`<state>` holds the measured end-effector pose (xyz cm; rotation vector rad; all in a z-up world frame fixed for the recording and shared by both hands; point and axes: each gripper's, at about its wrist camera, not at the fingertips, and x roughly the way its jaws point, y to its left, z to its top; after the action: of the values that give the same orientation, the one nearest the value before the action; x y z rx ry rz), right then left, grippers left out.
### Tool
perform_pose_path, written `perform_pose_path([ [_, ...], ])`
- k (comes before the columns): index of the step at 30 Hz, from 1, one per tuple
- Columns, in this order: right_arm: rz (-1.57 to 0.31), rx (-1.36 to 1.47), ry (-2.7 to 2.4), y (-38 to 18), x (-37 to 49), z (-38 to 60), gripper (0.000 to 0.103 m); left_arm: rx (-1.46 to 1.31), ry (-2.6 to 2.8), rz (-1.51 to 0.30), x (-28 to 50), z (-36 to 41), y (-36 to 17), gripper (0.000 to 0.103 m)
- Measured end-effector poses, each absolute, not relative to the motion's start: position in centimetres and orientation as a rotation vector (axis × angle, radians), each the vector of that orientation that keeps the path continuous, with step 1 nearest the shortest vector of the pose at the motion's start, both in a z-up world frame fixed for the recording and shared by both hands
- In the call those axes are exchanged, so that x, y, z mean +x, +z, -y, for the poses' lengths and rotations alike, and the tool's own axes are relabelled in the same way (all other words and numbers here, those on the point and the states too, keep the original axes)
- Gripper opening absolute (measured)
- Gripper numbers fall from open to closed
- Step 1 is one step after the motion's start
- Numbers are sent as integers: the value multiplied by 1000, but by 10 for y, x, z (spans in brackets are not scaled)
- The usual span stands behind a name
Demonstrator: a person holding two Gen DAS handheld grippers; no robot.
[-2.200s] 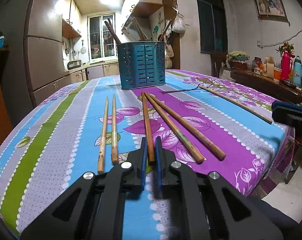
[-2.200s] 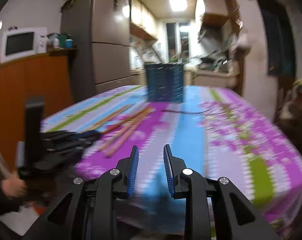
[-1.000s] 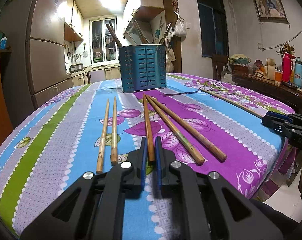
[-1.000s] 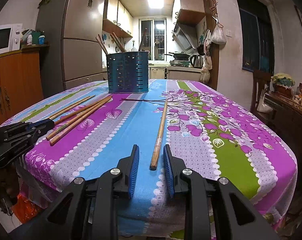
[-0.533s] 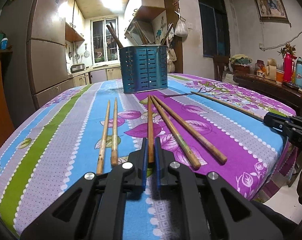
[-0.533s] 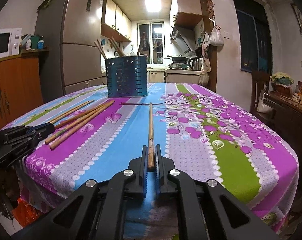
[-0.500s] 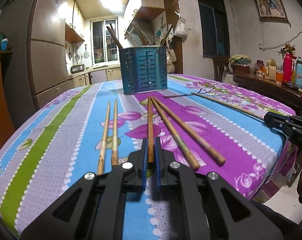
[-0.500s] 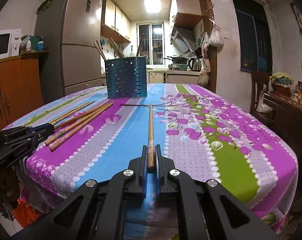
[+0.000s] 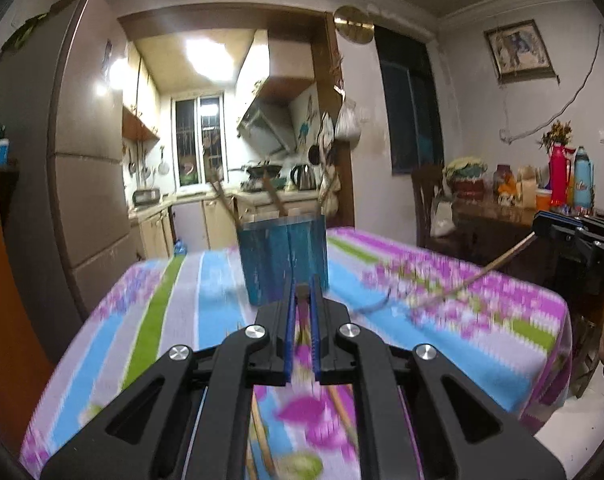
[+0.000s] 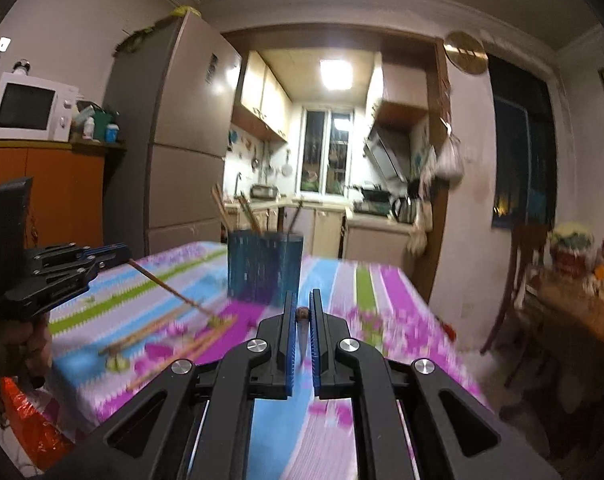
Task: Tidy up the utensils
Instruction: 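Lift both chopsticks upright and carry them above the blue holder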
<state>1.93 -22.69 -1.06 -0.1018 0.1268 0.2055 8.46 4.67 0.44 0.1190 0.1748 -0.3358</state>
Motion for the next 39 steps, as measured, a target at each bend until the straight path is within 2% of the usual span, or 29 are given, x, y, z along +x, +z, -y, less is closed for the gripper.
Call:
perform_pose_path([
  [14, -119, -115, 302, 89, 110, 243, 8, 162, -394, -126, 160, -9, 119, 5],
  [27, -43, -105, 308, 223, 209, 250, 8, 67, -415, -69, 209, -2, 231, 5],
  [33, -36, -53, 349, 257, 250, 244, 8, 71, -360, -91, 249, -2, 245, 5],
  [39, -100, -9, 405, 247, 294, 224, 7, 66, -307, -181, 291, -11, 221, 5],
])
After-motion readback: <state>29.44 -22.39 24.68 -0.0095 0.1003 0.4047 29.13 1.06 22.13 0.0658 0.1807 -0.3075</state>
